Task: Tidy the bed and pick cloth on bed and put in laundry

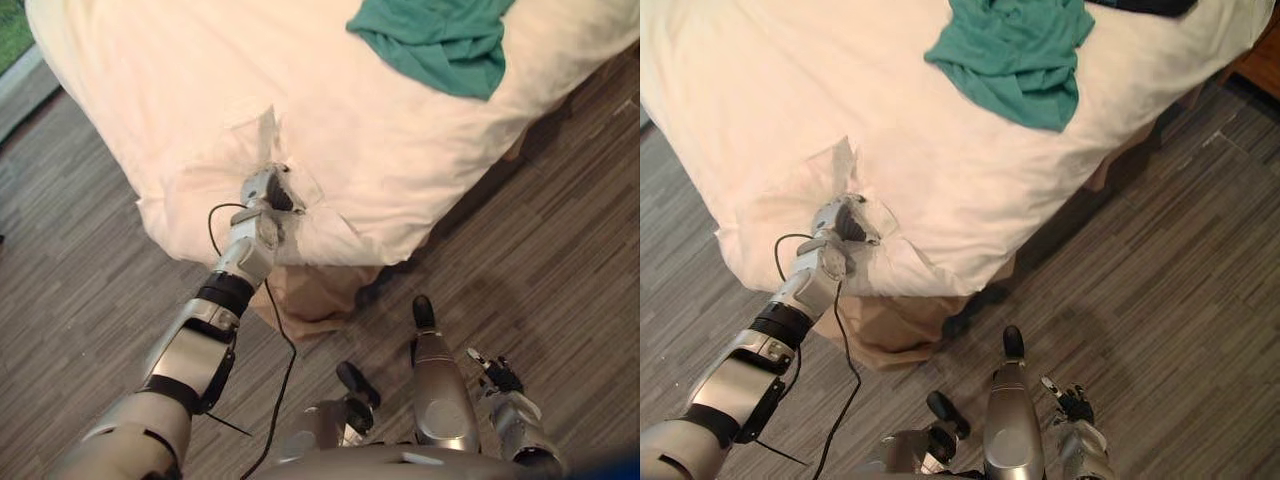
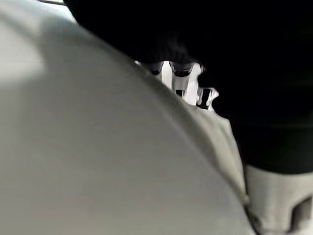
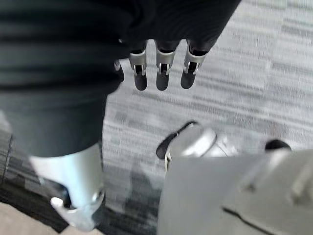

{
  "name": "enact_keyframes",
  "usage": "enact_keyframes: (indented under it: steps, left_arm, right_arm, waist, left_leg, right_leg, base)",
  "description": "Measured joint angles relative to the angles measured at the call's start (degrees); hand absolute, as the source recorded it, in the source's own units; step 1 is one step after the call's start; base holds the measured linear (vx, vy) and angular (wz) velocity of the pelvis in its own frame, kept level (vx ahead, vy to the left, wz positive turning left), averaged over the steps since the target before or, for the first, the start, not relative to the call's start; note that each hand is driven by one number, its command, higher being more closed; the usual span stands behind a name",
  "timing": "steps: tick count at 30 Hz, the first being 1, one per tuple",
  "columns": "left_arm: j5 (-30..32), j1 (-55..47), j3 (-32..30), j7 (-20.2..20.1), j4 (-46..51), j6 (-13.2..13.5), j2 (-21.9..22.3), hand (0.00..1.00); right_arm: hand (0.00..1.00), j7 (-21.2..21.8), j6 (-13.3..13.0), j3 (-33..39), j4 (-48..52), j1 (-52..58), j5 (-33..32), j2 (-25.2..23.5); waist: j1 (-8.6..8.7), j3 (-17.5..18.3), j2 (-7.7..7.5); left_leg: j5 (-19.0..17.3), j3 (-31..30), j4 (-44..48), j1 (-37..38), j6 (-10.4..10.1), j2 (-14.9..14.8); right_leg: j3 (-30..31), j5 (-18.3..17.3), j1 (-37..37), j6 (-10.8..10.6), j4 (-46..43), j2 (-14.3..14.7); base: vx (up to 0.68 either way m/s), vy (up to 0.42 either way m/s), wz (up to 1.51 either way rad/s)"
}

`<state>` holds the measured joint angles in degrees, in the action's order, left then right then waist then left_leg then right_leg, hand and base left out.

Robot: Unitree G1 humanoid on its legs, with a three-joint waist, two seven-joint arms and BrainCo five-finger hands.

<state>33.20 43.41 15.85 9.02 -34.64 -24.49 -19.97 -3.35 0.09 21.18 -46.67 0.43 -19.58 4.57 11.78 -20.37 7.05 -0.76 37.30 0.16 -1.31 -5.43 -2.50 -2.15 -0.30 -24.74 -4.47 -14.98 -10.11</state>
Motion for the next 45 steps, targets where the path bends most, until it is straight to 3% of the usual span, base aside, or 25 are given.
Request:
enact_keyframes:
  steps: [3, 8, 10, 13, 17, 20, 23, 25, 29, 30, 34, 39, 41, 45]
  left_arm:
    - [-0.07, 0.66, -3.14, 0.22, -0.38, -3.48, 1.66, 1.0]
    - [-2.0, 0.41, -6.41, 2.85, -3.14, -3.78, 4.02, 1.0]
    - [-3.51, 0.0, -7.33, 4.31, -4.73, -1.52, 4.14, 1.0]
    - [-6.0, -2.12, -7.6, 7.03, -5.77, 4.23, 4.18, 1.0]
    - [-10.44, -6.92, -8.68, 7.72, -5.5, 14.73, 4.12, 1.0]
    - [-12.49, -13.78, -7.61, 7.06, 1.84, 20.42, 3.1, 1.0]
    - [-14.41, -23.28, -6.76, 3.33, 11.06, 25.28, 0.17, 1.0]
    - [-15.97, -31.16, -6.78, -0.73, 16.28, 27.92, -1.12, 1.0]
    - [-16.28, -41.87, -5.59, -6.73, 21.43, 30.53, -0.72, 1.0]
    - [-16.28, -43.72, -4.92, -7.97, 21.83, 30.62, -0.66, 0.0]
    - [-16.27, -50.29, -4.53, -10.49, 22.12, 30.99, 1.64, 0.0]
    - [-16.13, -53.99, -2.88, -10.8, 12.39, 27.09, 5.25, 0.0]
    - [-15.88, -54.74, -3.11, -9.7, 5.23, 25.5, 7.22, 0.0]
    - [-15.89, -54.8, -12.16, -0.21, -9.54, 23.51, 12.71, 0.0]
  right_arm:
    - [0.0, -0.41, -1.1, -2.02, 1.99, -0.02, -0.46, 0.15]
    - [0.0, -0.35, -1.12, -2.91, 2.92, 0.0, -0.44, 0.55]
    - [0.0, -0.24, -1.05, -3.51, 2.9, -0.01, -0.16, 0.55]
    - [0.0, -0.25, -0.85, -3.67, 2.41, 0.0, 0.75, 0.56]
    - [0.0, -0.85, -0.33, -4.01, 0.41, 0.73, 0.75, 0.69]
    - [0.0, -1.52, 0.82, -4.51, -1.1, 2.53, 0.69, 0.76]
    - [0.0, -2.33, 2.66, -4.6, -3.98, 3.54, 0.35, 0.89]
    - [0.0, -3.07, 4.05, -4.58, -5.7, 3.89, -1.51, 1.11]
    - [0.0, -3.51, 5.77, -3.97, -7.51, 3.87, -4.17, 0.41]
    - [0.0, -3.45, 6.04, -3.95, -8.25, 3.85, -4.52, 0.16]
    - [0.0, -2.61, 7.24, -3.03, -9.44, 4.21, -4.57, 0.17]
    - [0.0, -0.63, 9.51, -1.41, -10.76, 4.54, -4.48, 0.47]
    - [0.0, 0.15, 10.33, -0.98, -11.73, 4.6, -4.51, 0.28]
    - [0.0, 1.84, 10.8, 0.85, -13.34, 6.34, -4.52, -0.29]
  waist:
    - [0.0, -0.32, -0.47]
    - [-0.26, -0.33, -0.45]
    - [-0.37, -0.32, -0.44]
    - [-0.49, -0.18, -0.39]
    - [-1.07, 1.33, 0.1]
    - [-2.56, 4.35, 0.61]
    - [-3.85, 7.17, 0.73]
    - [-5.72, 9.38, 0.66]
    - [-7.21, 10.56, -1.16]
    - [-7.88, 10.84, -1.68]
    - [-8.95, 11.67, -3.26]
    - [-9.71, 12.77, -3.57]
    - [-10.02, 12.98, -3.96]
    - [-11.48, 13.86, -5.75]
  left_leg:
    - [-0.93, 0.01, 0.01, 0.04, 1.04, -0.31]
    - [-3.54, -0.16, 0.09, 0.73, 1.69, -0.07]
    - [-3.61, -0.24, 0.13, 1.29, 1.67, 0.35]
    - [-3.65, -0.72, 0.07, 2.66, 1.61, 0.7]
    - [-3.38, -3.45, -0.08, 4.69, 1.19, -0.3]
    - [-3.21, -6.13, -0.2, 4.89, 0.91, -1.32]
    - [-3.15, -9.62, -0.66, 6.34, 0.82, -2.49]
    - [-3.16, -11.33, -1.1, 6.74, 0.8, -3.1]
    - [-3.16, -14.28, -1.01, 7.0, 0.81, -3.2]
    - [-3.16, -14.51, -1.02, 7.26, 0.81, -3.19]
    - [-3.31, -16.32, -1.01, 7.99, 1.05, -3.01]
    - [-3.76, -18.01, -1.01, 8.95, 1.04, -3.25]
    - [-4.03, -18.16, -0.99, 9.52, 0.99, -3.46]
    - [-4.63, -18.24, -1.03, 11.38, 0.66, -3.84]
  right_leg:
    - [-0.31, -0.11, -0.19, -0.16, -0.2, 0.21]
    - [-0.72, -0.77, -0.82, -0.32, -3.81, -0.54]
    - [-0.72, -1.45, -0.8, -0.54, -5.18, -1.2]
    - [-1.32, -2.67, -0.23, -1.03, -7.49, -2.15]
    - [-4.64, -3.6, 3.73, -0.62, -6.63, -2.48]
    - [-7.66, -3.58, 6.6, -0.58, -4.53, -2.38]
    - [-10.84, -2.52, 11.89, -1.11, -0.21, -1.41]
    - [-11.91, -0.48, 15.24, -1.23, 4.59, -0.11]
    - [-14.45, 2.82, 20.46, -1.25, 12.26, 1.08]
    - [-14.67, 3.47, 21.43, -1.15, 13.66, 1.33]
    - [-16.15, 4.87, 24.87, -0.72, 17.91, 2.07]
    - [-17.02, 5.57, 27.45, -0.61, 20.43, 2.79]
    - [-17.0, 5.56, 27.91, -0.62, 20.45, 3.05]
    - [-16.96, 5.4, 29.52, -0.69, 20.79, 3.45]
  base:
    - [-0.03, 0.021, 0.0]
    - [-0.02, 0.04, 0.08]
    - [0.0, 0.002, 0.07]
    - [0.03, -0.03, 0.13]
    - [0.05, -0.067, 0.27]
    - [0.07, -0.061, 0.42]
    - [0.08, -0.026, 0.48]
    - [0.07, 0.012, 0.24]
    - [0.03, 0.017, 0.28]
    - [0.0, 0.008, 0.1]
    - [-0.01, -0.01, 0.16]
    - [-0.01, -0.014, 0.05]
    - [0.0, 0.0, 0.0]
    - [0.0, 0.0, 0.0]
